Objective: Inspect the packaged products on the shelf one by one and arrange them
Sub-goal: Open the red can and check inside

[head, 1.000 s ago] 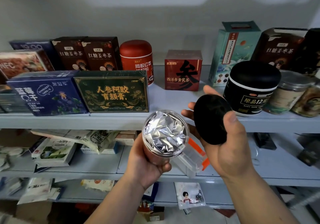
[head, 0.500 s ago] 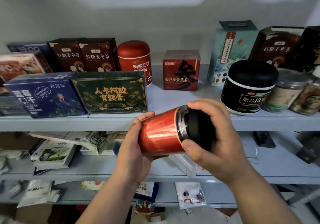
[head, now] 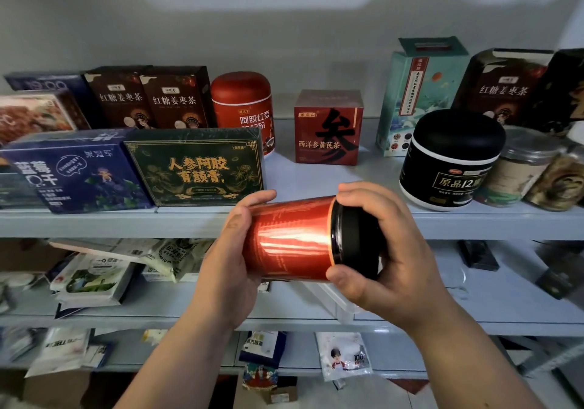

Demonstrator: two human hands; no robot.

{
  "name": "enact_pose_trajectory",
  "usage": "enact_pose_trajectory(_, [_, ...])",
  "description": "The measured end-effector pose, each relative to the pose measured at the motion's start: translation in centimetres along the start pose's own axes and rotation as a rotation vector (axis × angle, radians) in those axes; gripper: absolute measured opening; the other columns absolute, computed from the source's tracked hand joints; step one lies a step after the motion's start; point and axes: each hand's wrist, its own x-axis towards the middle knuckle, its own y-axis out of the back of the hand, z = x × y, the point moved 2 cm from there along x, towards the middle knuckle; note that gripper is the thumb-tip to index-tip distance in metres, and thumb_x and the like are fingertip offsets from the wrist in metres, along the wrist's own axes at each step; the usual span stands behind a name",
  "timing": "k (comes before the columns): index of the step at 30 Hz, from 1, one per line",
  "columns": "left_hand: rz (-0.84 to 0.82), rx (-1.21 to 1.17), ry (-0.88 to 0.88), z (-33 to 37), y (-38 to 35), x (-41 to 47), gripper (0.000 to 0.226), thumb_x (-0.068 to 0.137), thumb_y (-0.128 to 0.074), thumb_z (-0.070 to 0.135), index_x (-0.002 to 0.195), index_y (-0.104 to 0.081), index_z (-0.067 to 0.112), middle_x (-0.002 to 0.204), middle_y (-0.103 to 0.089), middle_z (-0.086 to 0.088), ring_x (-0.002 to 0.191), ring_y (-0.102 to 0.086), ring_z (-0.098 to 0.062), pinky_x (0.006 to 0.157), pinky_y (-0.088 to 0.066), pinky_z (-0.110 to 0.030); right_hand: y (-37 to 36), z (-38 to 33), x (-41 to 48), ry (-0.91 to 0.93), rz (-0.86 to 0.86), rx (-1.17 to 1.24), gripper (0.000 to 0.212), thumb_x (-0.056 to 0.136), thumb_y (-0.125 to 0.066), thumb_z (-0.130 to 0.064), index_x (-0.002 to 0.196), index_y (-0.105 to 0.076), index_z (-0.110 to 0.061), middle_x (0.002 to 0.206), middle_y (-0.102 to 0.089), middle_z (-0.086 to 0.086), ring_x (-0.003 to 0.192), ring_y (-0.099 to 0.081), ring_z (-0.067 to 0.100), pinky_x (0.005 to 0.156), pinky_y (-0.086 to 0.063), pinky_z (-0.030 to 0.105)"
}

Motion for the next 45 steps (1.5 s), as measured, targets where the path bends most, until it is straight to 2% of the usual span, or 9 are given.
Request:
enact_pose_trajectory(11, [0.039, 0.055, -0.046, 0.3, 0.2, -0.4, 0.047, 0.092, -0.044, 0.049, 0.129, -0.063, 0.025, 0.122, -0.067, -0.015, 0.105, -0.069, -0.039, 0.079, -0.055, -0.066, -1.0, 0.3, 0.3, 0.017, 0.043, -0.038, 0.062, 0.093, -0.049, -0.071, 0.132, -0.051, -0.022, 0.126, -0.054, 0.001, 0.12, -0.055, 0.009, 0.093, -0.043, 0.011])
enact_pose_trajectory(17, [0.041, 0.195, -0.228, 1.5, 0.0, -1.1, 0.046, 0.091, -0.05, 0.048, 0.13, -0.059, 0.025, 0.121, -0.061, -0.019, 0.106, -0.064, -0.047, 0.075, -0.056, -0.066, -1.9, -0.1, 0.2, -0.142, 0.072, 0.082, 0.053, 0.089, -0.049, -0.075, 0.127, -0.049, -0.038, 0.109, -0.06, -0.011, 0.098, -0.065, 0.015, 0.075, -0.052, 0.022])
enact_pose_trajectory(20, [0.03, 0.353, -0.326, 2.0, -0.2, -1.6, 0.049, 0.088, -0.046, 0.054, 0.129, -0.057, 0.03, 0.114, -0.062, -0.003, 0.098, -0.068, -0.029, 0.065, -0.062, -0.052, -2.5, -0.2, 0.1, -0.364, 0.087, 0.33, 0.043, 0.086, -0.045, -0.073, 0.116, -0.05, -0.043, 0.098, -0.065, -0.012, 0.086, -0.069, 0.007, 0.063, -0.055, 0.023])
enact_pose_trajectory(24, [0.058, 0.33, -0.216, 2.4, 0.0, -1.2, 0.042, 0.093, -0.046, 0.051, 0.128, -0.059, 0.032, 0.114, -0.066, -0.004, 0.101, -0.068, -0.035, 0.073, -0.059, -0.06, -2.1, 0.7, -0.6, -0.39, -0.085, 0.355, 0.073, 0.078, -0.054, -0.082, 0.14, -0.039, -0.048, 0.12, -0.061, -0.024, 0.116, -0.062, 0.003, 0.086, -0.055, 0.021])
enact_pose_trajectory(29, [0.074, 0.164, 0.056, 1.6, -0.1, -0.9, 0.048, 0.089, -0.045, 0.053, 0.123, -0.067, 0.026, 0.117, -0.072, -0.013, 0.096, -0.073, -0.037, 0.082, -0.047, -0.078, -1.4, 0.8, -0.3, 0.021, -0.041, 0.01, 0.074, 0.092, -0.05, -0.069, 0.15, -0.037, -0.024, 0.141, -0.044, 0.003, 0.13, -0.051, 0.017, 0.101, -0.045, 0.023])
enact_pose_trajectory(33, [0.099, 0.33, -0.212, 1.5, -1.6, -2.2, 0.045, 0.089, -0.047, 0.059, 0.122, -0.059, 0.031, 0.111, -0.07, 0.004, 0.097, -0.072, -0.024, 0.065, -0.062, -0.054, -2.2, 1.3, -0.4, -0.252, 0.131, 0.279, 0.059, 0.092, -0.048, -0.063, 0.14, -0.046, -0.03, 0.116, -0.062, -0.004, 0.106, -0.065, 0.022, 0.083, -0.058, 0.046])
enact_pose_trajectory(36, [0.108, 0.44, -0.401, 1.3, -2.2, -2.7, 0.046, 0.092, -0.044, 0.062, 0.125, -0.051, 0.03, 0.102, -0.064, 0.024, 0.09, -0.069, -0.005, 0.056, -0.056, -0.022, -2.4, 1.2, -0.4, -0.442, 0.141, 0.434, 0.043, 0.086, -0.046, -0.064, 0.126, -0.052, -0.047, 0.102, -0.065, -0.014, 0.097, -0.068, 0.017, 0.075, -0.059, 0.042])
enact_pose_trajectory(42, [-0.089, 0.03, 0.164, 1.5, -1.9, -1.6, 0.05, 0.084, -0.052, 0.049, 0.126, -0.06, 0.025, 0.116, -0.072, -0.017, 0.086, -0.072, -0.032, 0.053, -0.058, -0.039, -1.0, 1.2, -1.0, -0.319, 0.202, 0.355, 0.054, 0.087, -0.057, -0.051, 0.138, -0.053, -0.033, 0.125, -0.062, 0.0, 0.114, -0.065, 0.023, 0.085, -0.058, 0.038])
enact_pose_trajectory(45, [-0.103, 0.057, 0.02, 1.4, -2.6, -1.7, 0.038, 0.081, -0.064, 0.04, 0.117, -0.058, 0.03, 0.119, -0.071, -0.012, 0.095, -0.073, -0.028, 0.062, -0.06, -0.036, -2.2, 0.8, -1.1, -0.54, 0.306, 0.705, 0.064, 0.08, -0.072, -0.045, 0.141, -0.053, -0.033, 0.124, -0.071, 0.003, 0.114, -0.07, 0.025, 0.085, -0.06, 0.037])
